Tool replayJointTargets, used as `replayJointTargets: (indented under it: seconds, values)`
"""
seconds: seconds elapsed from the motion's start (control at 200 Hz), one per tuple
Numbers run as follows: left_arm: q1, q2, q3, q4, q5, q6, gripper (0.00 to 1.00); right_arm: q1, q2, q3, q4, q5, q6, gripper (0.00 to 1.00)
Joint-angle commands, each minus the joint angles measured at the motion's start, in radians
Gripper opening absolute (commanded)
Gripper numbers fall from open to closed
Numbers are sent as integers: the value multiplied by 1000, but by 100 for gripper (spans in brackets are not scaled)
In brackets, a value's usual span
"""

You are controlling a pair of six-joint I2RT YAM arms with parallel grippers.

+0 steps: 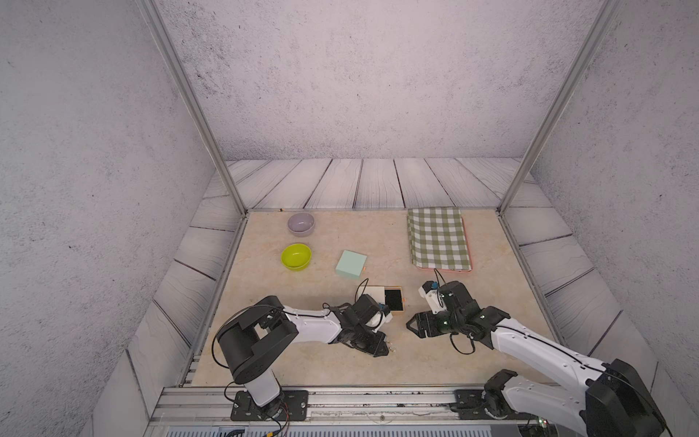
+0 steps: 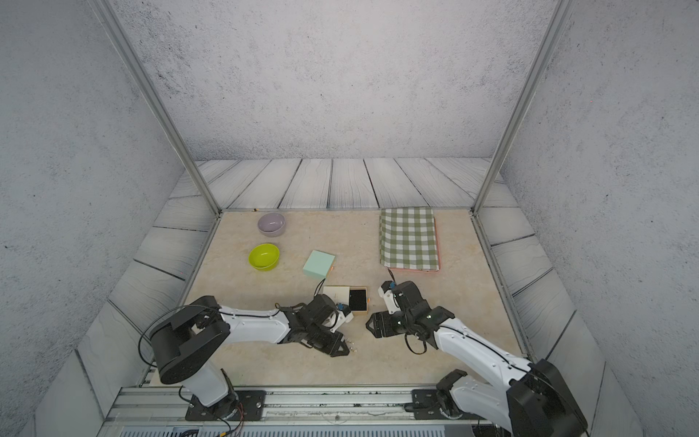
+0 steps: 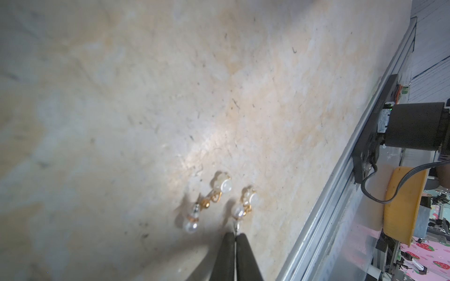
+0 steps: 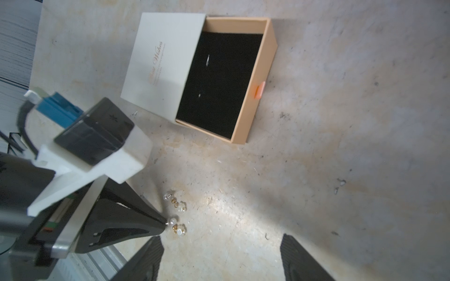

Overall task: Place the earrings into the drawer-style jewelry box
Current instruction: Pick up the earring from the center of the board.

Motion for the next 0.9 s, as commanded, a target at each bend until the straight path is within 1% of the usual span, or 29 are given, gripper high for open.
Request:
replayJointTargets:
  seconds: [0.0,0.045,0.08,0.16,0.25,0.385,0.425,0.48,0.525,0.605,0.646,0.751,0.831,0.896]
  values:
    - [-6,9,-33,-93,-46,19,4,-6,-12,26,-28,6,-18,79]
    - [-7,8,-27,-92,-43,19,3,-7,-21,31,-40,5,-18,79]
    - [-6,9,-19,-96,-41,16,0,-8,-32,37,-52,6,-17,79]
    - [-4,10,6,-107,-20,22,0,-7,-66,45,-70,5,-6,79]
    - [-4,-18,23,-109,-17,27,0,-7,-108,55,-90,-11,2,79]
    - [10,-131,59,-131,-6,64,0,-9,-161,84,-125,-68,2,79]
    - [28,-176,65,-125,7,74,0,-10,-182,82,-118,-85,21,79]
    - [59,-235,71,-111,30,87,0,-11,-216,62,-75,-145,57,77]
    - [91,-277,72,-88,69,98,0,-15,-245,32,-10,-223,92,75]
    - [152,-330,66,-21,171,99,0,-15,-294,-26,144,-382,146,72]
    - [176,-346,65,0,222,101,0,-15,-311,-36,183,-431,152,70]
    - [207,-364,83,-15,303,134,0,-16,-339,-27,204,-476,122,65]
    - [210,-361,78,45,355,98,0,-15,-331,-29,240,-489,114,62]
    - [210,-348,73,82,388,73,0,-16,-306,-21,264,-514,103,58]
